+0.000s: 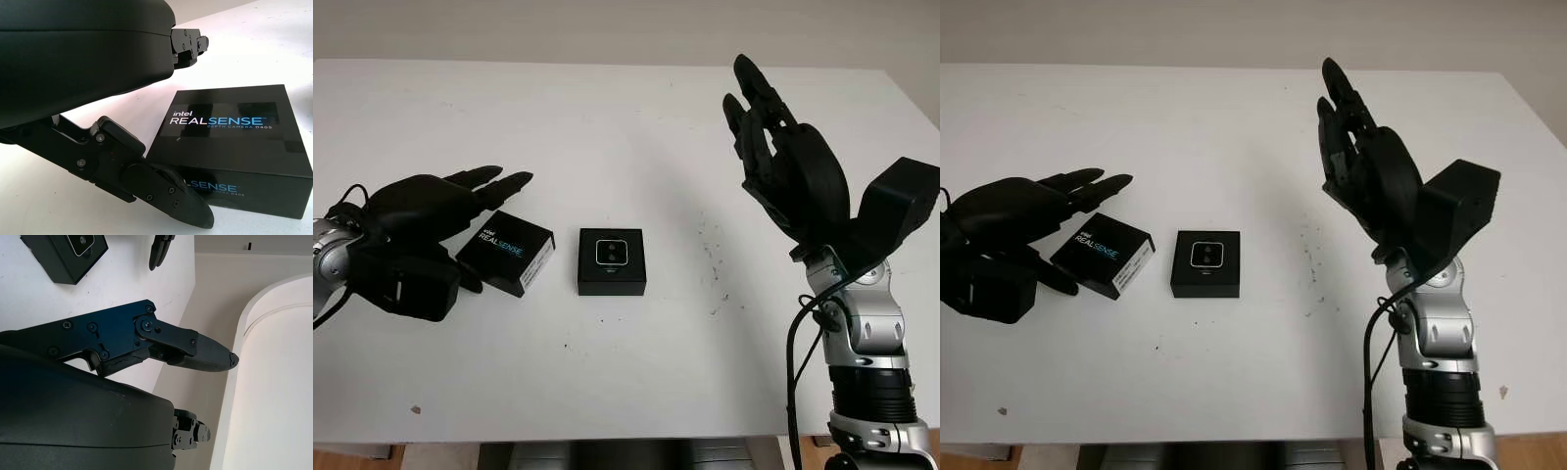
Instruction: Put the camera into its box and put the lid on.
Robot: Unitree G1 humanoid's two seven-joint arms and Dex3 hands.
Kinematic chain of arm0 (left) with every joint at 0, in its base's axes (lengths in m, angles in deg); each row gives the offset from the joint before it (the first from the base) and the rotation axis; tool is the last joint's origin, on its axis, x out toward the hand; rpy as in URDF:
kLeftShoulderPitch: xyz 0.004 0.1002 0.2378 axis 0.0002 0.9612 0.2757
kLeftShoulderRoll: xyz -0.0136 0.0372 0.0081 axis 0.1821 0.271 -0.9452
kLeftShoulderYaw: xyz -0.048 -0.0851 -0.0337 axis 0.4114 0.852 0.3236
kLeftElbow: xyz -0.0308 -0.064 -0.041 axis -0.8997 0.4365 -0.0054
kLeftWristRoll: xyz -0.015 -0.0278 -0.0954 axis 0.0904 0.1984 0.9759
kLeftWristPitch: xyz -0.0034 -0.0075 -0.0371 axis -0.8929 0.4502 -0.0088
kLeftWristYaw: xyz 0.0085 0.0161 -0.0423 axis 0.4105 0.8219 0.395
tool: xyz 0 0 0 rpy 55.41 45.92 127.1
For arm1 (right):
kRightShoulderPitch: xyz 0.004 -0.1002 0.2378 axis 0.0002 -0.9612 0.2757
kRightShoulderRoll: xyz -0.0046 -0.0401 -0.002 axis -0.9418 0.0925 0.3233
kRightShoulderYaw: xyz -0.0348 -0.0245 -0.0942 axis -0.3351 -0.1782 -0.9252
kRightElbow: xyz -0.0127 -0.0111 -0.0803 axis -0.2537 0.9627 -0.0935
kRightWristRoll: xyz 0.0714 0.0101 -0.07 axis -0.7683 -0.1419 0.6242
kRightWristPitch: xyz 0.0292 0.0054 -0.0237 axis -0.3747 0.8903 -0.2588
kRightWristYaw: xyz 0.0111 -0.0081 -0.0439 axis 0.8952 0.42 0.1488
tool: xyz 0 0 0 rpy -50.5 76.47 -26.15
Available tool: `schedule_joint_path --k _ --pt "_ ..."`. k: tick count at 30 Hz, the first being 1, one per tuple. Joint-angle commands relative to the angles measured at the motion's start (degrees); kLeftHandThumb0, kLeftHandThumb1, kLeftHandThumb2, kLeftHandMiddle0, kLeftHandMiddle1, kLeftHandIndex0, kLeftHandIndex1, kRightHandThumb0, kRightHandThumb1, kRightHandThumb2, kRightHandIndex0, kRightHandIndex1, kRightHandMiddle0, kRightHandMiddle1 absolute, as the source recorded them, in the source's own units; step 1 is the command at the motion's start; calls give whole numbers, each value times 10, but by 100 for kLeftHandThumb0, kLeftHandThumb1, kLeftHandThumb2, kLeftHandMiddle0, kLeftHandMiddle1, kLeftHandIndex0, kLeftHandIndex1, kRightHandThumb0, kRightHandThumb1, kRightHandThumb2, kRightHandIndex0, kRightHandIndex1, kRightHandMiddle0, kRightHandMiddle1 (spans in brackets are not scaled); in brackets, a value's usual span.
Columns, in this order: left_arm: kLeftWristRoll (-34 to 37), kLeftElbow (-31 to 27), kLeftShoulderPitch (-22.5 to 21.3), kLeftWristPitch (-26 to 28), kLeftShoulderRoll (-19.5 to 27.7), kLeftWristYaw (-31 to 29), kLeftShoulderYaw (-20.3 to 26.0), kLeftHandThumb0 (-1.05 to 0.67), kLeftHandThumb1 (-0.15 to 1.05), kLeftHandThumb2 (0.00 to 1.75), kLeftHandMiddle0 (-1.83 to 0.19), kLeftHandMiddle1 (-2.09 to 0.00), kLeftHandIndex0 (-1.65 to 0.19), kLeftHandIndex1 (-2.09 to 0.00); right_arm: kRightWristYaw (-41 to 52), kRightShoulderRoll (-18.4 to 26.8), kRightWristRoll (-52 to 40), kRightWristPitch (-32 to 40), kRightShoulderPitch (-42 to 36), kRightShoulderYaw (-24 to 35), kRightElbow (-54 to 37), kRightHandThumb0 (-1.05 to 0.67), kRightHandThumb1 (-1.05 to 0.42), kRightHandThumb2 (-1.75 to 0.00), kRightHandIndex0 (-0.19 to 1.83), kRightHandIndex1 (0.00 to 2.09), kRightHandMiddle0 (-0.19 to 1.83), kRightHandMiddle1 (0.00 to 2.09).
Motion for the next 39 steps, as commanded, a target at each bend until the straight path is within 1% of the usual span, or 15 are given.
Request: schedule_joint_path --k 1,4,13,17,24,30,33,36,38,39 --pt "2 3 -9 -9 -2 2 -7 -71 82 5 4 -6 10 -7 -4 0 1 -7 -6 0 -14 -65 -105 -70 -9 5 -8 6" --pt "-1 9 -10 -22 -3 10 -10 -69 81 5 3 -6 8 -7 -7 -2 4 -8 -8 -1 -15 -64 -105 -71 -8 5 -8 6" --pt "-16 11 -13 -31 -6 12 -25 -66 82 6 -1 -7 6 -7 -15 -1 6 -4 -15 -1 -24 -60 -105 -72 -8 5 -8 7" --pt "-7 10 -10 -33 -9 1 -26 -65 83 6 -3 -7 3 -8 -13 0 4 -3 -15 -1 -24 -59 -105 -72 -8 5 -8 7" --pt "11 39 -8 -69 -18 17 -27 -60 84 6 -17 -9 -8 -11 -13 3 8 1 -14 -3 -26 -59 -105 -70 -8 5 -8 8" --pt "13 36 1 -67 -24 19 -29 -59 86 6 -25 -10 -16 -13 -14 0 9 -8 -12 -2 -21 -60 -105 -66 -6 6 -7 9" --pt "20 41 6 -74 -29 26 -28 -58 86 6 -29 -11 -21 -14 -14 -1 7 -8 -12 -1 -21 -60 -105 -65 -5 6 -6 10" --pt "23 46 9 -81 -31 32 -30 -53 87 6 -38 -14 -31 -19 -15 -2 7 -7 -11 -1 -21 -60 -105 -64 -5 7 -7 10" --pt "19 51 11 -95 -32 48 -31 -48 89 6 -47 -21 -40 -26 -19 -4 7 -4 -12 -1 -24 -59 -105 -63 -5 7 -7 11" --pt "18 54 12 -100 -32 54 -31 -47 89 6 -49 -25 -41 -30 -20 -5 7 -3 -13 -1 -25 -59 -105 -63 -4 7 -7 11"
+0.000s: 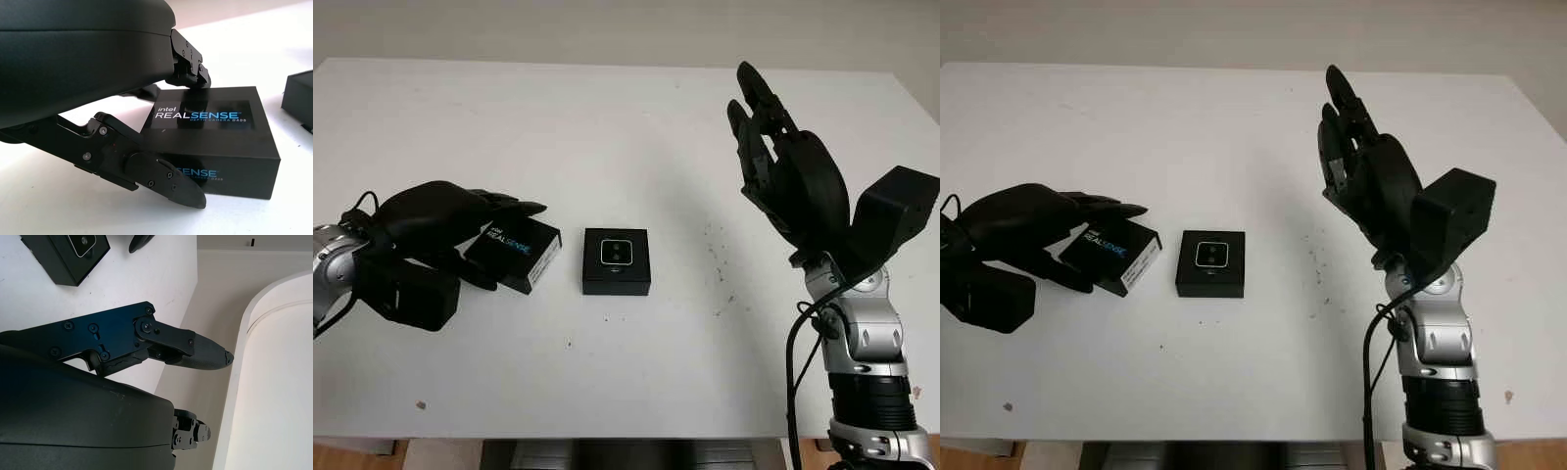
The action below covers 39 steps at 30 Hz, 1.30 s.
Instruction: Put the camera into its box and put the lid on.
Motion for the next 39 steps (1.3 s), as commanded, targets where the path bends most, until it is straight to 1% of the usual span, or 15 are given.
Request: schedule_joint_path --k 1,4,7,11,13,15,16,17,21,24,29,31,33,35,39 --pt "-7 6 18 -13 -18 9 -17 -45 89 6 -47 -36 -40 -39 -3 -2 -2 -1 1 0 -17 -59 -105 -62 -4 7 -7 11" --pt "-15 5 21 -21 -16 18 -21 -43 92 6 -33 -78 -27 -81 -4 -2 -2 -2 0 0 -17 -59 -105 -61 -5 7 -7 12" --pt "-19 1 27 -31 -17 32 -21 -41 95 6 -30 -102 -26 -101 -9 -4 0 1 -2 0 -21 -59 -105 -60 -4 7 -7 13" --pt "-6 -15 40 -36 -18 31 -17 -38 100 6 -22 -150 -20 -130 -10 -3 -1 0 -4 -1 -21 -58 -105 -58 -3 7 -8 15" --pt "12 -22 48 -36 -21 24 -11 -39 103 6 -21 -162 -17 -144 -13 -6 -1 2 -5 -1 -23 -58 -105 -57 -3 7 -8 16" --pt "34 -32 57 -30 -26 18 -3 -42 104 13 -18 -177 -13 -165 -15 -6 1 0 -6 -2 -23 -58 -105 -57 -3 8 -8 18" --pt "44 -36 61 -27 -29 15 2 -43 104 16 -17 -182 -12 -173 -16 -7 2 -1 -7 -3 -23 -59 -105 -57 -2 8 -10 23" --pt "55 -39 65 -24 -31 12 6 -43 105 19 -16 -188 -10 -181 -15 -7 2 -4 -7 -3 -22 -59 -105 -56 -1 8 -16 38" --pt "70 -62 78 -10 -34 7 19 -42 105 26 -12 -193 -3 -190 -21 -10 7 0 -10 -5 -27 -60 -105 -55 0 8 -19 51" --pt "75 -67 81 -8 -39 9 25 -41 105 28 -15 -191 -4 -190 -20 -10 8 -4 -12 -6 -28 -60 -105 -55 0 9 -19 53" --pt "88 -88 86 30 -41 -13 33 -42 105 35 -17 -190 -6 -186 -19 -13 3 -4 -17 -5 -30 -61 -105 -54 0 9 -19 54" --pt "92 -95 87 39 -42 -16 37 -40 105 34 -16 -201 -7 -191 -18 -14 3 -6 -18 -6 -30 -62 -105 -52 1 9 -19 55" --pt "97 -107 88 56 -42 -22 42 -40 105 32 -15 -207 -7 -194 -17 -14 2 -6 -19 -6 -30 -62 -105 -52 0 9 -19 53" --pt "102 -125 87 79 -41 -34 48 -40 105 31 -15 -204 -6 -193 -14 -12 5 -9 -21 -8 -29 -62 -105 -52 0 8 -19 51" --pt "127 -175 86 154 -36 -90 60 -41 105 33 -13 -203 -5 -191 -17 -14 6 -3 -21 -11 -31 -62 -105 -53 0 8 -19 49"
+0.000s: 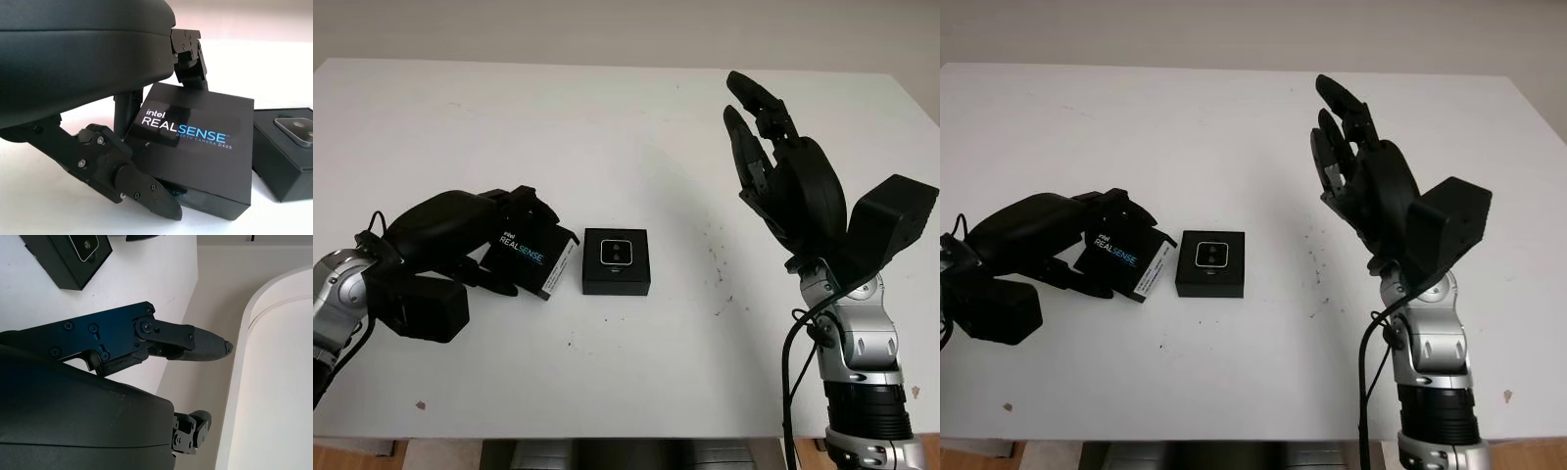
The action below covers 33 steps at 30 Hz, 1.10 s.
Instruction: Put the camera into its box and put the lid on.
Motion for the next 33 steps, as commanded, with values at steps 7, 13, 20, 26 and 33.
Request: schedule_joint_path --k 7,13,20,26,33 --pt "51 -60 -17 95 8 -78 33 -40 105 34 -14 -208 -5 -192 -7 -6 3 -2 -2 -6 -11 -62 -105 -53 -1 8 -19 46" --pt "80 -131 -32 250 6 -150 51 -40 105 37 -20 -209 -3 -205 -13 -12 5 7 -2 -10 -13 -61 -105 -56 -3 7 -19 40" --pt "43 -255 -41 433 4 -183 39 -40 105 35 -37 -209 -9 -209 -18 -22 -1 22 -5 -17 -17 -62 -105 -54 -4 6 -19 34" --pt "-7 -329 -71 584 -15 -214 -4 -34 105 38 -30 -209 -6 -209 -24 -35 1 29 -5 -24 -14 -59 -105 -53 -7 4 -19 30" --pt "-46 -346 -110 636 -42 -225 -57 -29 105 41 -35 -209 -17 -205 -53 -53 31 21 -3 -41 -7 -60 -105 -49 -2 7 -16 33"
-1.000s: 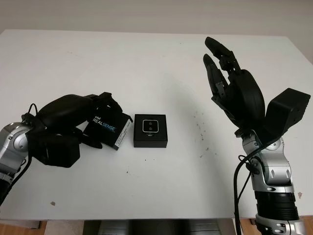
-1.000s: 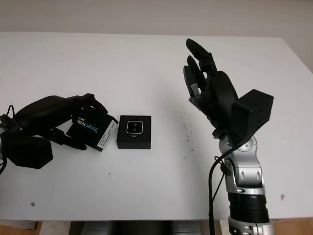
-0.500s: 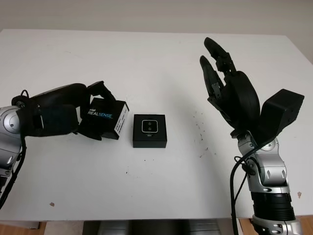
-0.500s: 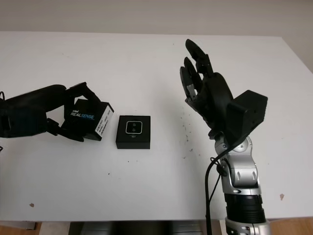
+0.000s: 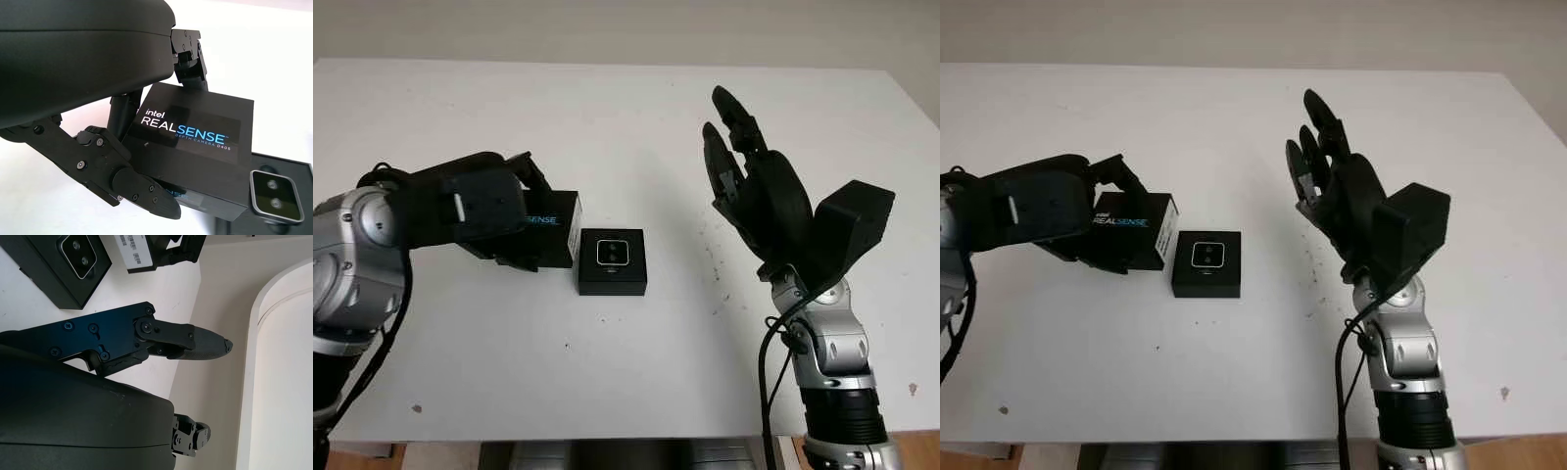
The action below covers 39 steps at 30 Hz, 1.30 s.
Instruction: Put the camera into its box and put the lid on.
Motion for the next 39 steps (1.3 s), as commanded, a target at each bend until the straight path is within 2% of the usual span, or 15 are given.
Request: schedule_joint_path --k 1,4,6,11,12,14,16,19,22,25,28,32,39 --pt "-7 -12 -21 10 -12 -3 -13 -28 105 41 -40 -209 -22 -203 -5 -3 9 -5 2 -5 -4 -60 -105 -49 -1 7 -15 34" --pt "2 -7 -40 41 -35 -17 -26 -27 105 44 -69 -209 -36 -205 -9 -3 18 -3 1 -7 -7 -61 -105 -48 0 8 -13 35" --pt "9 -3 -48 41 -43 -22 -31 -27 105 44 -47 -209 -33 -201 -9 -2 20 -5 1 -7 -7 -61 -105 -47 1 8 -13 36" --pt "34 9 -48 -4 -55 -17 -29 -26 105 43 -43 -209 -29 -202 -11 -3 20 -3 -2 -6 -9 -62 -105 -46 2 8 -12 36" --pt "36 11 -47 -11 -55 -15 -28 -27 105 44 -36 -201 -23 -199 -11 -3 21 -4 -2 -7 -9 -62 -105 -45 2 8 -11 36" --pt "36 11 -48 2 -61 -13 -31 -28 105 44 -30 -190 -17 -193 -12 -3 22 -3 -3 -7 -10 -63 -105 -45 2 8 -11 35" --pt "38 12 -48 15 -73 -5 -30 -28 105 44 -30 -186 -19 -192 -11 -2 22 -3 -3 -7 -10 -63 -105 -45 2 8 -11 34" --pt "35 11 -52 55 -88 0 -36 -30 105 45 -37 -204 -29 -204 -10 -2 22 -5 -2 -8 -8 -63 -105 -45 1 7 -11 34" --pt "35 13 -49 65 -100 14 -38 -30 105 43 -51 -209 -42 -209 -10 -3 24 -13 -2 -8 -1 -64 -105 -45 2 7 -10 34" --pt "27 12 -44 75 -107 31 -45 -31 105 42 -51 -209 -41 -202 -10 -3 25 -16 -1 -9 2 -64 -105 -45 2 7 -10 33" --pt "15 13 -43 86 -109 41 -56 -30 105 44 -34 -208 -32 -196 -11 -6 25 -20 0 -9 6 -64 -105 -44 3 7 -10 34" --pt "14 22 -37 85 -117 56 -56 -28 105 45 -27 -209 -26 -200 -9 -7 24 -23 -2 -9 6 -64 -105 -44 2 7 -11 34" --pt "12 20 -50 115 -110 32 -76 -27 105 46 -22 -204 -17 -199 -9 -12 21 -27 -4 -8 6 -64 -105 -44 2 7 -10 33"
